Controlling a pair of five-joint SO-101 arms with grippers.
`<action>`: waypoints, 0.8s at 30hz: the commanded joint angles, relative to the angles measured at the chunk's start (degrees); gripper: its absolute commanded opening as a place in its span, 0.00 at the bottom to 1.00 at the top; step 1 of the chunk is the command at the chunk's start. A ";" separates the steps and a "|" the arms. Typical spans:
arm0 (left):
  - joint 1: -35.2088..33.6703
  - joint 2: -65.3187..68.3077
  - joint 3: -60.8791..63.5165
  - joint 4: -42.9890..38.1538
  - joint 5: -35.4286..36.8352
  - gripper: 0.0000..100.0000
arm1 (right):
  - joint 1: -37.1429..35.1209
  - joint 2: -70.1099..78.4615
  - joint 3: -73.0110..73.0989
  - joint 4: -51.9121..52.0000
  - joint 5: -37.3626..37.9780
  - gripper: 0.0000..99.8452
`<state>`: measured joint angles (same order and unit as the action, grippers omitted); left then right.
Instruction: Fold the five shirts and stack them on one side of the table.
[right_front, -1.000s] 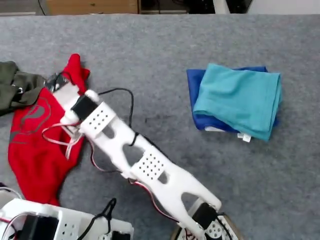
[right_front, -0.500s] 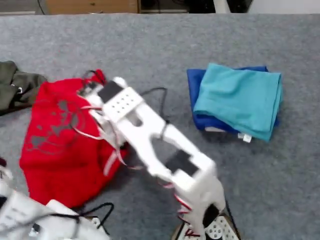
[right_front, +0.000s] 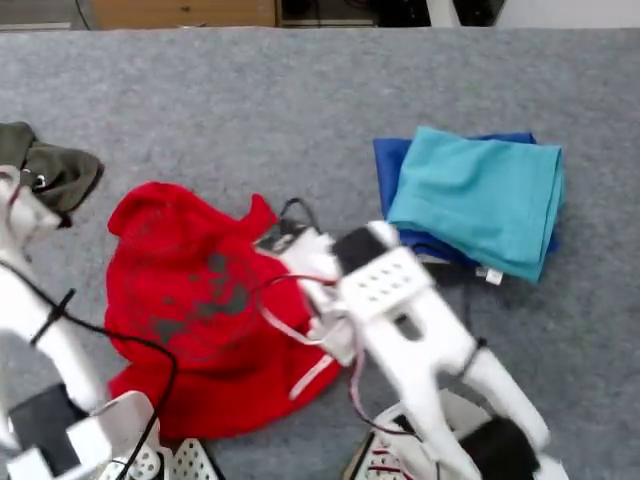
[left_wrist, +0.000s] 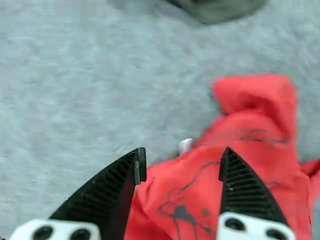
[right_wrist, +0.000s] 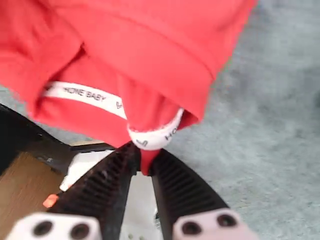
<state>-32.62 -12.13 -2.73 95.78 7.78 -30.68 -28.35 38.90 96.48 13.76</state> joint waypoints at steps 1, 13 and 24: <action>6.42 4.70 -8.26 0.53 4.40 0.24 | 6.99 -6.55 0.31 1.58 8.35 0.00; 23.21 32.66 -13.71 -1.14 7.30 0.23 | 10.95 -10.42 -3.30 3.52 11.87 0.39; 18.37 31.60 -7.30 0.09 -5.19 0.02 | 10.59 -4.53 -16.40 -3.87 9.76 0.30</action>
<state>-11.34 23.38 -11.52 94.73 6.20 -20.75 -36.09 27.56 94.99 25.10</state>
